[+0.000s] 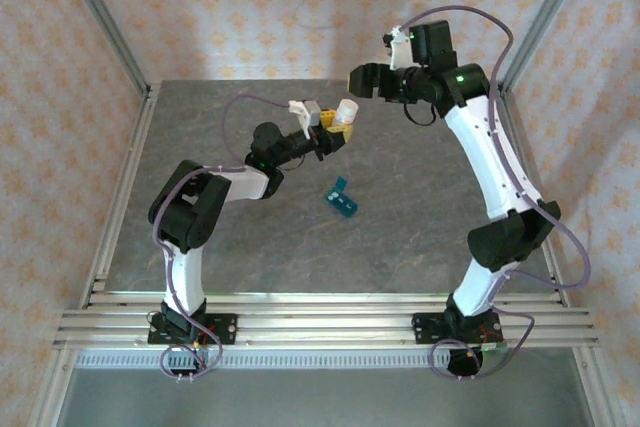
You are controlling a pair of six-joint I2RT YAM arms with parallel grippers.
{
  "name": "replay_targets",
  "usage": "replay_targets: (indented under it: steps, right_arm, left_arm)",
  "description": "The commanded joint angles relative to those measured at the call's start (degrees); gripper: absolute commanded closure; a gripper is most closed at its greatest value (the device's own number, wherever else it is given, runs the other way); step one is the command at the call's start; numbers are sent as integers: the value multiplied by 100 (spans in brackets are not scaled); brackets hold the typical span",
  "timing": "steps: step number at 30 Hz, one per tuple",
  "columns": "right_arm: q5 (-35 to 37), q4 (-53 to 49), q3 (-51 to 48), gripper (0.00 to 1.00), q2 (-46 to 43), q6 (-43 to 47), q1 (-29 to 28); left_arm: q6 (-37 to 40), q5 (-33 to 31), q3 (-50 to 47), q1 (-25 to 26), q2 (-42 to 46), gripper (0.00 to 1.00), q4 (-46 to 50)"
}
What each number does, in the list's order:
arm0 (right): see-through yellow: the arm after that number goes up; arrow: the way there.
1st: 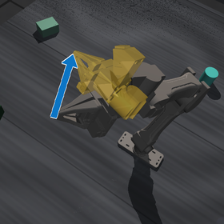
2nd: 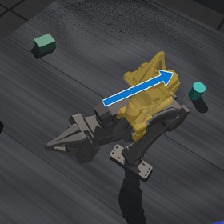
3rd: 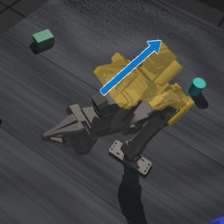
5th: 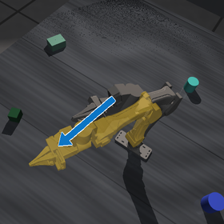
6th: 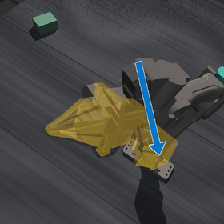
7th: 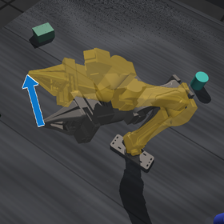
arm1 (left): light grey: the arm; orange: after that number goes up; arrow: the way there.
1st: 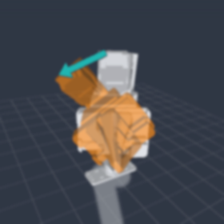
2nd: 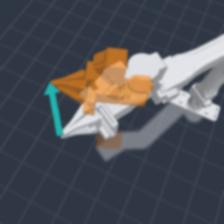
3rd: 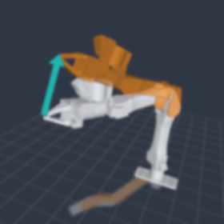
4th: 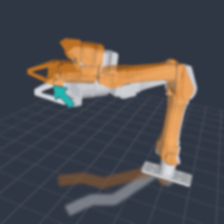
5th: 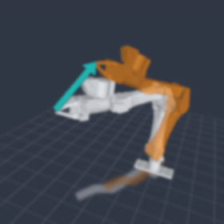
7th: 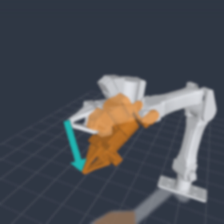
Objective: Sort the pills into containers
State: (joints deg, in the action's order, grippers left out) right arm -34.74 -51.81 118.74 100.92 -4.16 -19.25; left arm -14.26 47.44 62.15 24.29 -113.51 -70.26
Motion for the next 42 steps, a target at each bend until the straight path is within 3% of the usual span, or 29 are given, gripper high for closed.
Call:
replay_targets:
  steps: [1,5,20,42]
  right_arm:
    - [-816,-547,517,24,325,727,21]
    - [-930,-935,904,27,665,856,20]
    - [-899,-1077,654,28,873,977,17]
    - [-1061,-1024,595,53,1088,875,-27]
  left_arm:
    - [-139,303,-62,-43,278,100,-349]
    - [-178,408,-32,-59,303,100,-354]
    - [-297,518,70,-67,352,100,-360]
    - [-304,497,107,-60,369,100,-354]
